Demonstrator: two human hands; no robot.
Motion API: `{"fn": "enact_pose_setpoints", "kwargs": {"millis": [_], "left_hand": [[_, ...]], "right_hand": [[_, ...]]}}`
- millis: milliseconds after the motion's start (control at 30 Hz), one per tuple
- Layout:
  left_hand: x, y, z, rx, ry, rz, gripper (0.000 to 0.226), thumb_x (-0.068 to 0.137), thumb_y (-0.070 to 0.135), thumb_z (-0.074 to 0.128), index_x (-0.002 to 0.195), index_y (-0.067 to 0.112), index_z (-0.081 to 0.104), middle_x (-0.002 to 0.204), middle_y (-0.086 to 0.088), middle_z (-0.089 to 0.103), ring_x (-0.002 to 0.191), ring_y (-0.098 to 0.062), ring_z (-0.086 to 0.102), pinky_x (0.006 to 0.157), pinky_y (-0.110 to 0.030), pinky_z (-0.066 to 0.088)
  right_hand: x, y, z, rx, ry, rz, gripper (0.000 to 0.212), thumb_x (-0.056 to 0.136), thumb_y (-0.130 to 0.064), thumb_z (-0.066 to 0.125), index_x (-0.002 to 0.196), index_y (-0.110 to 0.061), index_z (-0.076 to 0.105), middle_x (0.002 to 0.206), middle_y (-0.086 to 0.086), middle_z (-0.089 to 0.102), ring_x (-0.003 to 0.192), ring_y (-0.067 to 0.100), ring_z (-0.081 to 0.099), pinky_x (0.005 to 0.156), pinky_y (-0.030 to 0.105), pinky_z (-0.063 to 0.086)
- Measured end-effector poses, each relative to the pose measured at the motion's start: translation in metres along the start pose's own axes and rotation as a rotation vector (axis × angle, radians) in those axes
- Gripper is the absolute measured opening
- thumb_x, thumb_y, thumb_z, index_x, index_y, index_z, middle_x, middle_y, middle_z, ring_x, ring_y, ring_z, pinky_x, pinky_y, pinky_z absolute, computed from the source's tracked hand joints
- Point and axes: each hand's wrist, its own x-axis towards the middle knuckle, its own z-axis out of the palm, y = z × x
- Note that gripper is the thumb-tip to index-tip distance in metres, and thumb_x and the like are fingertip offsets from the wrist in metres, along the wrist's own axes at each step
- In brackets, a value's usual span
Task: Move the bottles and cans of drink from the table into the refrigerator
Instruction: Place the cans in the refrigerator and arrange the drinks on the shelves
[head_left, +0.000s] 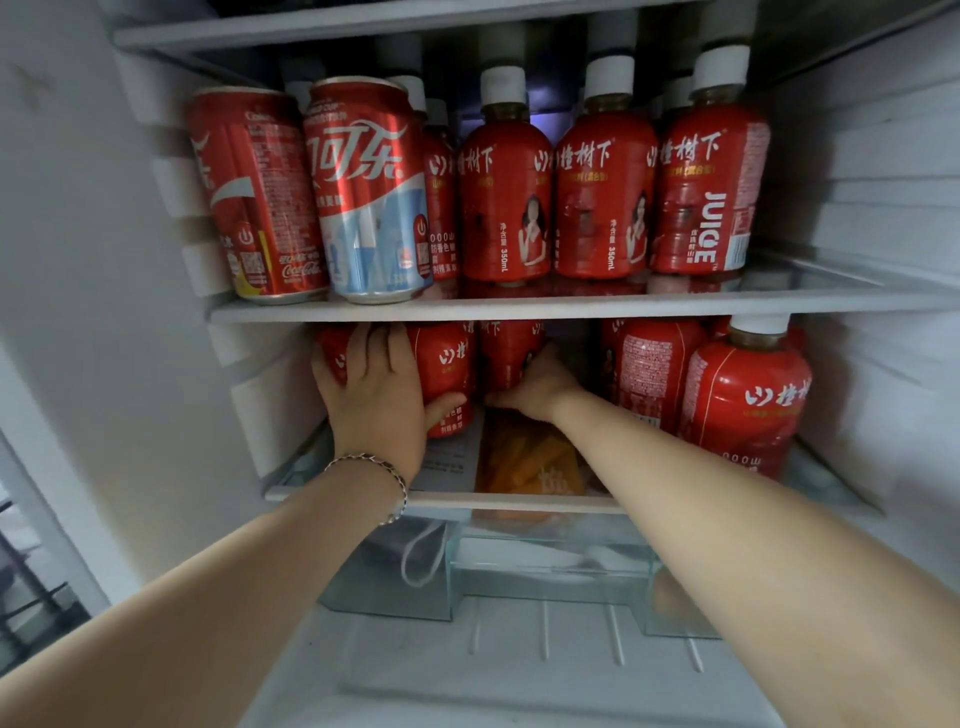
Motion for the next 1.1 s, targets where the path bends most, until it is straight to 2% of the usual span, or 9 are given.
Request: {"fn": "enact_pose_setpoints", "kwargs": {"millis": [100, 200, 333, 500, 633, 767, 867, 1000, 1100], "left_hand": [[-0.003, 0.008, -0.005, -0.02, -0.039, -0.057, 0.091, 0.075, 0.053, 0.064, 0.14, -0.002, 0.03, 0.143, -0.018, 0.036, 0.138, -0.029, 0.025, 0.109, -0.059, 0.011], [-0.01, 0.019, -0.001, -0.027, -0.043, -0.093, 0.093, 0.082, 0.049, 0.059, 0.146, -0.002, 0.014, 0.151, -0.017, 0.022, 0.143, -0.027, 0.012, 0.112, -0.056, 0.005], [-0.013, 0.021, 0.0, -0.074, -0.064, -0.11, 0.093, 0.085, 0.046, 0.056, 0.147, -0.001, 0.004, 0.154, -0.016, 0.014, 0.144, -0.026, 0.007, 0.113, -0.053, 0.001], [-0.016, 0.021, -0.004, -0.081, -0.092, -0.09, 0.09, 0.089, 0.045, 0.052, 0.147, -0.001, 0.002, 0.154, -0.017, 0.012, 0.143, -0.028, 0.005, 0.112, -0.056, 0.003], [-0.015, 0.022, -0.007, -0.084, -0.106, -0.104, 0.089, 0.089, 0.045, 0.052, 0.147, -0.001, 0.002, 0.153, -0.017, 0.012, 0.143, -0.029, 0.006, 0.112, -0.056, 0.003], [-0.016, 0.022, -0.005, -0.1, -0.094, -0.106, 0.089, 0.089, 0.045, 0.052, 0.147, -0.001, 0.003, 0.153, -0.018, 0.013, 0.143, -0.028, 0.007, 0.112, -0.055, 0.001], [-0.016, 0.021, -0.005, -0.133, -0.081, -0.104, 0.086, 0.09, 0.041, 0.051, 0.147, 0.0, 0.003, 0.154, -0.016, 0.013, 0.143, -0.028, 0.006, 0.112, -0.054, -0.001], [-0.016, 0.021, -0.003, -0.162, -0.075, -0.098, 0.082, 0.09, 0.035, 0.05, 0.148, 0.001, 0.003, 0.154, -0.015, 0.012, 0.143, -0.026, 0.004, 0.113, -0.052, -0.002], [-0.016, 0.02, -0.001, -0.179, -0.054, -0.094, 0.081, 0.089, 0.032, 0.054, 0.147, 0.0, 0.008, 0.152, -0.017, 0.017, 0.143, -0.029, 0.009, 0.112, -0.054, 0.0]], "right_hand": [[-0.028, 0.0, 0.002, -0.223, 0.1, -0.006, 0.06, 0.086, -0.023, 0.064, 0.138, -0.012, 0.036, 0.135, 0.01, 0.049, 0.122, 0.027, 0.051, 0.1, 0.036, 0.044], [-0.069, -0.005, 0.003, -0.378, 0.306, -0.204, 0.039, 0.086, -0.015, 0.058, 0.125, -0.013, 0.053, 0.124, 0.008, 0.053, 0.112, 0.027, 0.054, 0.091, 0.035, 0.048], [-0.108, -0.004, -0.011, -0.48, 0.9, -0.676, 0.03, 0.074, -0.011, 0.053, 0.1, -0.012, 0.068, 0.108, 0.008, 0.06, 0.109, 0.026, 0.047, 0.097, 0.045, 0.038], [-0.127, 0.021, -0.038, -0.225, 1.242, -0.347, 0.061, 0.069, -0.01, 0.068, 0.125, -0.002, 0.047, 0.13, 0.024, 0.044, 0.124, 0.032, 0.033, 0.105, 0.049, 0.028], [-0.127, 0.032, -0.055, 0.087, 1.07, 0.021, 0.091, 0.061, -0.032, 0.081, 0.137, -0.012, 0.035, 0.129, 0.012, 0.048, 0.118, 0.032, 0.049, 0.1, 0.049, 0.042], [-0.132, 0.035, -0.042, 0.116, 0.855, -0.089, 0.083, 0.049, -0.042, 0.079, 0.119, -0.022, 0.039, 0.107, 0.0, 0.059, 0.089, 0.022, 0.064, 0.074, 0.039, 0.056], [-0.127, 0.022, -0.023, 0.084, 0.566, -0.167, 0.075, 0.063, -0.034, 0.083, 0.121, -0.021, 0.037, 0.109, -0.005, 0.054, 0.084, 0.002, 0.057, 0.066, 0.009, 0.047], [-0.101, 0.0, 0.002, -0.155, 0.344, -0.012, 0.083, 0.077, -0.059, 0.063, 0.135, -0.011, 0.029, 0.13, 0.01, 0.042, 0.118, 0.025, 0.047, 0.099, 0.036, 0.043], [-0.084, -0.011, 0.014, -0.454, 0.279, 0.098, 0.08, 0.085, -0.064, 0.047, 0.14, -0.009, 0.027, 0.139, 0.015, 0.035, 0.128, 0.031, 0.036, 0.105, 0.039, 0.032]]}}
